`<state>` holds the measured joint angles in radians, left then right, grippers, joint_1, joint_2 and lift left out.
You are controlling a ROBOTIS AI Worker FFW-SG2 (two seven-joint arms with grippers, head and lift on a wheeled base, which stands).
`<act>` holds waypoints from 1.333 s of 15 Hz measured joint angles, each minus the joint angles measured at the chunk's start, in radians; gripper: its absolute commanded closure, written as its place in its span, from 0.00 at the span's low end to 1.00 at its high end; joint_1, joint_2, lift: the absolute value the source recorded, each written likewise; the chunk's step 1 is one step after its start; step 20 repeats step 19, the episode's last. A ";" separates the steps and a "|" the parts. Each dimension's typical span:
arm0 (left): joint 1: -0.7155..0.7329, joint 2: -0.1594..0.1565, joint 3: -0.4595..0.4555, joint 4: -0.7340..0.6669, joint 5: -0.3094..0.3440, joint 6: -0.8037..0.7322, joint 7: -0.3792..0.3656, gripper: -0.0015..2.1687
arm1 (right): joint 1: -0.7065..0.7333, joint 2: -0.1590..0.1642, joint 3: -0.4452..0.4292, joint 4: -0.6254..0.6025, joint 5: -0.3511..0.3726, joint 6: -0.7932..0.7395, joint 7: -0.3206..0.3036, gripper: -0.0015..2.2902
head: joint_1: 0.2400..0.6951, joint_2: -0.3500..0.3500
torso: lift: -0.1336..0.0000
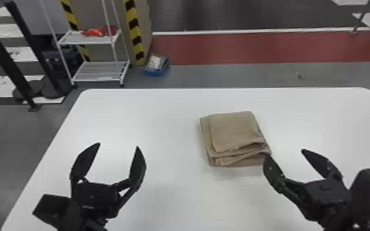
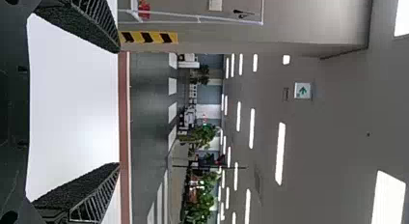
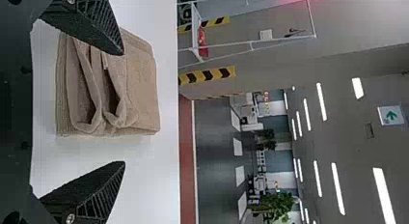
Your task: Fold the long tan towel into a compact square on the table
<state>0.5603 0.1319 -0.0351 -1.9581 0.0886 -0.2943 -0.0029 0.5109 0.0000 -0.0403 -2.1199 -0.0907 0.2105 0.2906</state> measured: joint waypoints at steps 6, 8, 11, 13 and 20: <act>-0.004 0.000 -0.006 -0.009 -0.009 0.054 0.015 0.01 | 0.115 -0.015 0.024 0.003 0.001 -0.262 -0.044 0.03 | 1.00 0.57 | 0.08; -0.006 0.000 -0.008 -0.008 -0.007 0.060 0.015 0.01 | 0.131 -0.018 0.024 0.010 -0.001 -0.299 -0.055 0.03 | 1.00 0.56 | 0.08; -0.005 0.000 -0.006 -0.009 -0.004 0.060 0.017 0.01 | 0.142 -0.019 0.022 0.014 -0.006 -0.326 -0.057 0.02 | 1.00 0.56 | 0.08; 0.004 0.001 0.004 -0.013 -0.001 0.060 0.016 0.01 | 0.146 -0.020 0.018 0.016 -0.015 -0.331 -0.056 0.03 | 1.00 0.57 | 0.08; 0.024 0.004 0.015 -0.037 0.003 0.058 0.015 0.01 | 0.173 -0.032 0.002 0.014 -0.038 -0.368 -0.052 0.04 | 1.00 0.56 | 0.08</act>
